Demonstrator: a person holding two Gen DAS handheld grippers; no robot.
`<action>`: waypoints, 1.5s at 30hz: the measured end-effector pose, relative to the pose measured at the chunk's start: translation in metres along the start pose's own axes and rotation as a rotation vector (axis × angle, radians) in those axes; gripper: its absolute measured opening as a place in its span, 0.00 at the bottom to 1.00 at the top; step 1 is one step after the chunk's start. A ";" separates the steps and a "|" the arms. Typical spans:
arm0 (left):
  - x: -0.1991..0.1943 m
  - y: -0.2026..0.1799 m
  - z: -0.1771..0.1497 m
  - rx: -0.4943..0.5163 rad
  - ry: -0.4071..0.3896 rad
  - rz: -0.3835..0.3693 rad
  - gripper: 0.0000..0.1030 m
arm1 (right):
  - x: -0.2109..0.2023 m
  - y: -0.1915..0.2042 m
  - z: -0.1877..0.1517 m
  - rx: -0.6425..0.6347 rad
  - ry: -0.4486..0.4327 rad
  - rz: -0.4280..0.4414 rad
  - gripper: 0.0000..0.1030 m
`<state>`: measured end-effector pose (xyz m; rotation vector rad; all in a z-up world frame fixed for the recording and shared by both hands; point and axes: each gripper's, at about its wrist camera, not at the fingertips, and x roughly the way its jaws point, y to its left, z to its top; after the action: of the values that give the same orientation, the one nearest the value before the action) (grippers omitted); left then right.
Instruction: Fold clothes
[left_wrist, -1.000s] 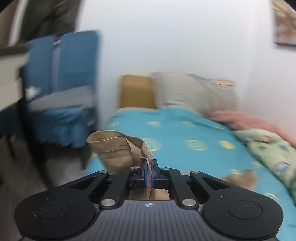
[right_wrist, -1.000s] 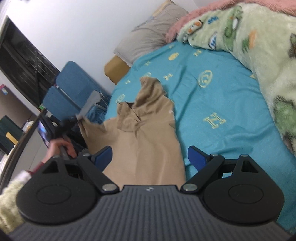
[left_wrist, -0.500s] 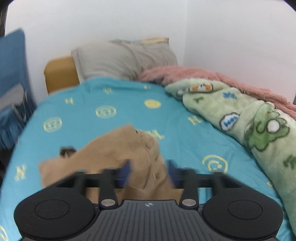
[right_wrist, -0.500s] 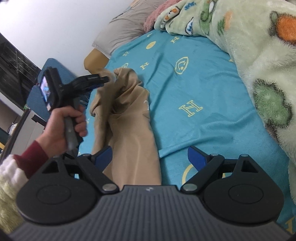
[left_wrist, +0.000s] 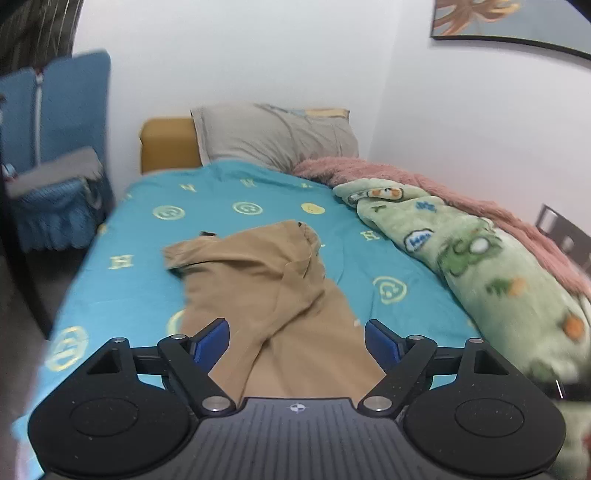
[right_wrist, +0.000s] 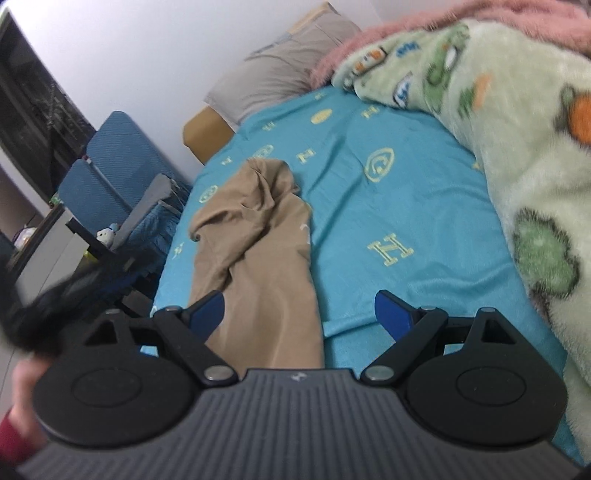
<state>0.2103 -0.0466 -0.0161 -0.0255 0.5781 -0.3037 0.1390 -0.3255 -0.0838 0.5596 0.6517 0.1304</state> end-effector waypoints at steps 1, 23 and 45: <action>-0.019 -0.001 -0.005 0.009 -0.014 0.005 0.84 | -0.005 0.004 -0.001 -0.015 -0.015 0.006 0.87; -0.171 0.024 -0.099 -0.079 -0.083 0.117 1.00 | -0.057 0.083 -0.056 -0.313 -0.179 0.029 0.87; -0.225 0.179 -0.115 -0.646 -0.196 0.249 1.00 | 0.071 0.243 -0.183 -0.588 0.455 0.362 0.73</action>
<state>0.0189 0.1962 -0.0114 -0.5958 0.4585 0.1371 0.0980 -0.0178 -0.1124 0.0650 0.8999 0.7807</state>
